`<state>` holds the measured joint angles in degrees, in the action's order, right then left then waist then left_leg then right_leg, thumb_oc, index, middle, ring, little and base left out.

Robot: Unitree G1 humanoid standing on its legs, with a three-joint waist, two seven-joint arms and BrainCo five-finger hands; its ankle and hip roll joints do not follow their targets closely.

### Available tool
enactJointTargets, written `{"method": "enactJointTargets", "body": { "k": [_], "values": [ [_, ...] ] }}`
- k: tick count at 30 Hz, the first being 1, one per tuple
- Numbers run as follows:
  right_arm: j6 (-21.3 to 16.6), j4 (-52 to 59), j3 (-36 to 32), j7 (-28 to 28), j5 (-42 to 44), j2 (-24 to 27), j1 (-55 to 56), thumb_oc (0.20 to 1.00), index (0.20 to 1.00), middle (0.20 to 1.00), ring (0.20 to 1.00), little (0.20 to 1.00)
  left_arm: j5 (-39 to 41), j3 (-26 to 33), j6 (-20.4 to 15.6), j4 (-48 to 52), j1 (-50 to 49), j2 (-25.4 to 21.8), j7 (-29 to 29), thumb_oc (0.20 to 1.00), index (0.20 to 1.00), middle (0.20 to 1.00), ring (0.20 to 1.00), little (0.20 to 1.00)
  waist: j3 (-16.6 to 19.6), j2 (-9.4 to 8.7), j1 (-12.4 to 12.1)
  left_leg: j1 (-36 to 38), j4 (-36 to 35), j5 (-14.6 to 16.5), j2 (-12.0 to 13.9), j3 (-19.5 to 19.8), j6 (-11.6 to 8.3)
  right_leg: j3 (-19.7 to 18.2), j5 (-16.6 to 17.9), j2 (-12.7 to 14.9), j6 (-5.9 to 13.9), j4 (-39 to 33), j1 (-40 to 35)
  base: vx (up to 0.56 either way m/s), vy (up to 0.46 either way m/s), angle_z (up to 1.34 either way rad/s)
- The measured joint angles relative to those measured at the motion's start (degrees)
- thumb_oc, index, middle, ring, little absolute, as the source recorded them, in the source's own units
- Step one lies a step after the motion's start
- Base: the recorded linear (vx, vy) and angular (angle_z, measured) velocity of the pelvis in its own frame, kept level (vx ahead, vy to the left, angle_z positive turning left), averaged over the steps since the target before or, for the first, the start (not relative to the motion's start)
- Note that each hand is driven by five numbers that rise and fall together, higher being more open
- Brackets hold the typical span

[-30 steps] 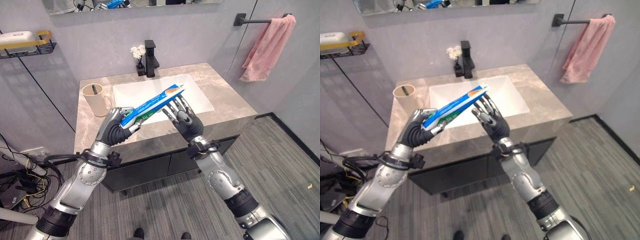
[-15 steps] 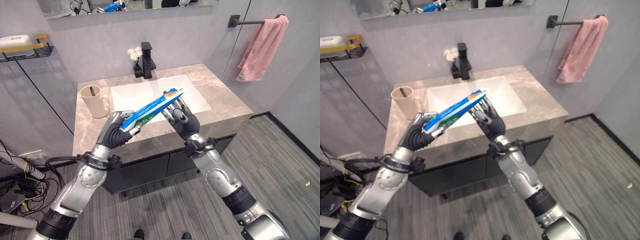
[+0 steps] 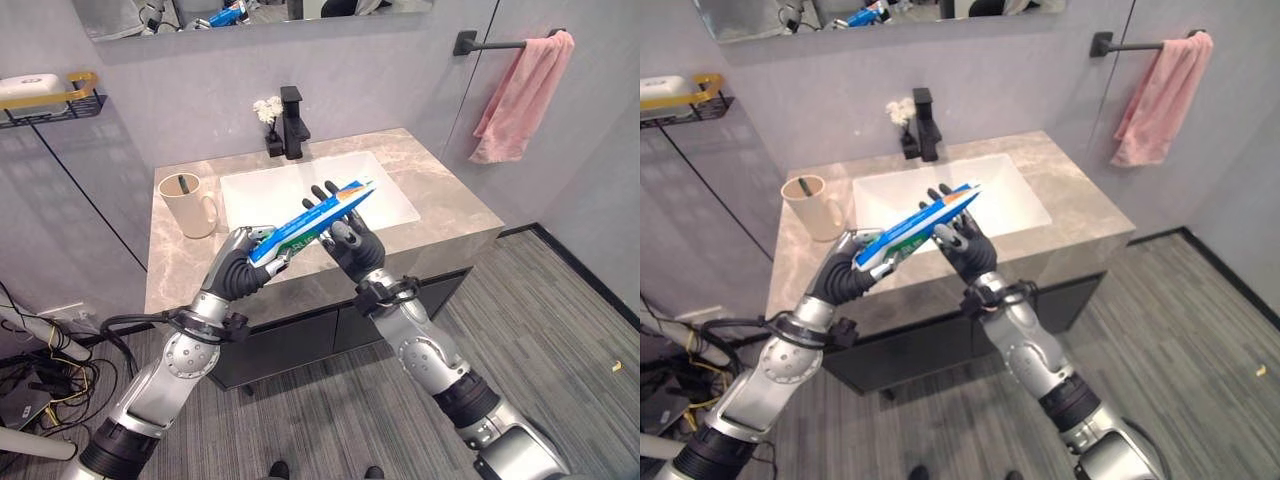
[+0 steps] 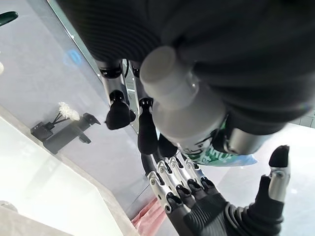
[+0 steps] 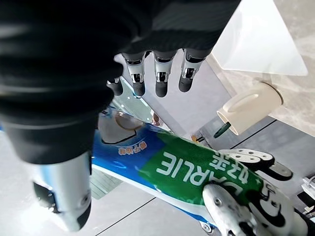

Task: Put brush and paste in cup on sink, flatten towel.

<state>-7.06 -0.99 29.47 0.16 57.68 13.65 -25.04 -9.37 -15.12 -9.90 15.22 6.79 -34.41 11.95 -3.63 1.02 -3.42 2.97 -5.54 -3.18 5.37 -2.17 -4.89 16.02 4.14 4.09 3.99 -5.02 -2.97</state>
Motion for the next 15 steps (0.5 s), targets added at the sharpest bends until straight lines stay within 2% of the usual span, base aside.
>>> {"method": "enactJointTargets", "body": {
  "k": [1,15],
  "values": [
    [0.00,0.06,0.00,0.01,0.00,0.04,0.00,0.200,0.200,0.200,0.200,0.200,0.03,0.00,0.00,0.00,0.00,0.00,0.00,0.200,0.200,0.200,0.200,0.200,0.00,0.00,0.04,-0.01,0.00,0.00,0.00,0.00,0.00,-0.01,0.00,0.00,0.00,0.00,0.01,0.00,0.000,0.00],
    [-0.34,1.06,0.26,0.29,-0.27,-0.92,-0.50,0.200,0.200,0.200,0.200,0.200,1.25,-0.51,-0.39,1.61,-2.18,0.06,-0.10,0.200,0.200,0.200,0.200,0.200,0.01,-0.01,0.46,-0.11,0.00,0.00,0.03,-1.30,0.00,-1.41,0.24,-0.05,-0.08,0.00,0.87,0.00,-0.001,-0.04]
  ]
}}
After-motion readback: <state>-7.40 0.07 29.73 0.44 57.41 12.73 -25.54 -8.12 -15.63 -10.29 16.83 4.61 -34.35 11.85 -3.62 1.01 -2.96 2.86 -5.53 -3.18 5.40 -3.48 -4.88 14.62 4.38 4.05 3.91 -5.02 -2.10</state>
